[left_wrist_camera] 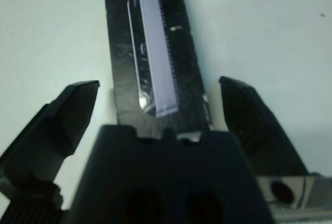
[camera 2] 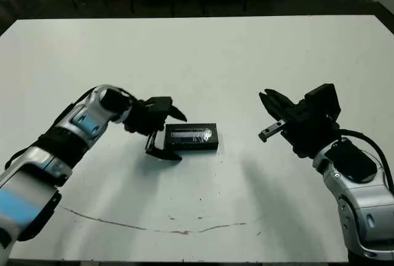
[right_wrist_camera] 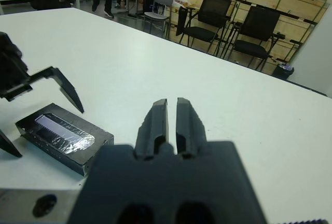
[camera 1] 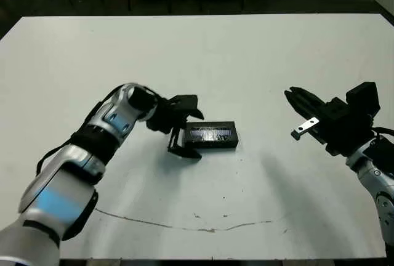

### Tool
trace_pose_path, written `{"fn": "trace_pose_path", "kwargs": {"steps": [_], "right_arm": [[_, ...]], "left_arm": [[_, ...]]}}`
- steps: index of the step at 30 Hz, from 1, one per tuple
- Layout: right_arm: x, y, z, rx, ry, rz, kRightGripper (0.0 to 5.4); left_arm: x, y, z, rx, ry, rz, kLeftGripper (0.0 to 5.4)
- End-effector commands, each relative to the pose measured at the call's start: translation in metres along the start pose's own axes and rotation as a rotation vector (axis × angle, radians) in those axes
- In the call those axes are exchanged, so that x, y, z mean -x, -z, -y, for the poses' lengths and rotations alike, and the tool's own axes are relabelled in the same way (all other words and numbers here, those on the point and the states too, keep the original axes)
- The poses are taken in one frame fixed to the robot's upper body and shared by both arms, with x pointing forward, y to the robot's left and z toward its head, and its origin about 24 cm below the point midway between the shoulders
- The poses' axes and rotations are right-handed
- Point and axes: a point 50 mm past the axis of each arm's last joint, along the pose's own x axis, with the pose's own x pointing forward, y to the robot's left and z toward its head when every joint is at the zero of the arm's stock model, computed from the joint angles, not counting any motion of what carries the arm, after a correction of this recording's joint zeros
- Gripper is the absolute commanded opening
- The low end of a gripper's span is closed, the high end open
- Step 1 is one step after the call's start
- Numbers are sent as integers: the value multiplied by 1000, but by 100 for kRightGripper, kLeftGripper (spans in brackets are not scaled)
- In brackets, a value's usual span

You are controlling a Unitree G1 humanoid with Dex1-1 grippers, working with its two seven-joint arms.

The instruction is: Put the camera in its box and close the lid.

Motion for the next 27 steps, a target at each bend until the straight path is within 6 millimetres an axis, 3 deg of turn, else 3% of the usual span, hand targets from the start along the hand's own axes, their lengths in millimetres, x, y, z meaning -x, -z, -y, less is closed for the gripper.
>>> {"fn": "trace_pose_path", "kwargs": {"steps": [1,9,17,19,23,27], "right_arm": [[2,3,0,0,1,-27,0],[1,4,-1,-6,1,-26,0],[-1,5,-2,-17,-2,-26,0],[-2,5,-3,-18,-3,-29,0],[-4,7,-4,-24,-10,-18,0],[-6,8,-6,-26,0,-13,0]], "left_arm": [[8,50,31,122,37,-145,539],[69,69,56,184,-147,-123,539],[116,53,68,247,-373,-54,539],[117,44,66,278,-532,45,531],[100,13,60,403,-917,302,477],[81,-18,54,441,-1070,510,400]]}}
